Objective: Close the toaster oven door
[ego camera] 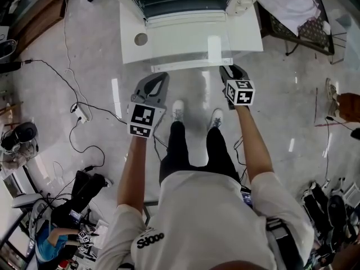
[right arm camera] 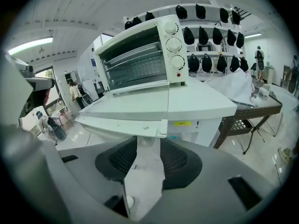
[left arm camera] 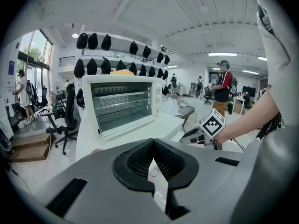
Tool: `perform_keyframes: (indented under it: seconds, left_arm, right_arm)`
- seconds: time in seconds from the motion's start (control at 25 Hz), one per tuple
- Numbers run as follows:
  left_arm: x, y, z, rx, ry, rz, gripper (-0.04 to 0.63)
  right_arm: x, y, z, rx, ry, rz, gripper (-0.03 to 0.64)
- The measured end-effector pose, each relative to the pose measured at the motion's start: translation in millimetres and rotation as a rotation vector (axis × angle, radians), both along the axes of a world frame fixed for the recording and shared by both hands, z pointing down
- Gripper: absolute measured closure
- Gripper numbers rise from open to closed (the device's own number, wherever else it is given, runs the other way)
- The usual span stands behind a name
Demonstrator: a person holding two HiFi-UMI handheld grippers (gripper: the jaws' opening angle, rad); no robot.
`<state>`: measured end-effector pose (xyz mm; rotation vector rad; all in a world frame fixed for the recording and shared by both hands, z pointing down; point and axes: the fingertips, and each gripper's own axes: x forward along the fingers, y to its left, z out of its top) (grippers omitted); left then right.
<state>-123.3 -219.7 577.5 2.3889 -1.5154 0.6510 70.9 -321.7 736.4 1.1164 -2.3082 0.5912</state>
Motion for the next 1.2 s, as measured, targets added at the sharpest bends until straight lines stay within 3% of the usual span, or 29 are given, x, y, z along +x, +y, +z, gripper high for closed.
perform_keyframes:
  seconds: [0.6, 0.96, 1.2]
  left_arm:
    - [-4.5, -22.3, -75.8, 0.135, 0.025, 0.048, 0.577]
    - [-19.0, -55.2, -125.9, 0.209, 0.046, 0.054, 0.577]
    - [-32.4, -72.1, -146.5, 0.259, 0.056, 0.069, 0.577]
  right_arm:
    - [-2.9, -0.6, -86.6, 0.112, 0.029, 0.042, 0.495]
    - [-18.3, -32.5, -166.3, 0.262, 0.019, 0.050, 0.532]
    - [-28.2, -55.6, -200.5, 0.268, -0.028, 0.084, 0.534]
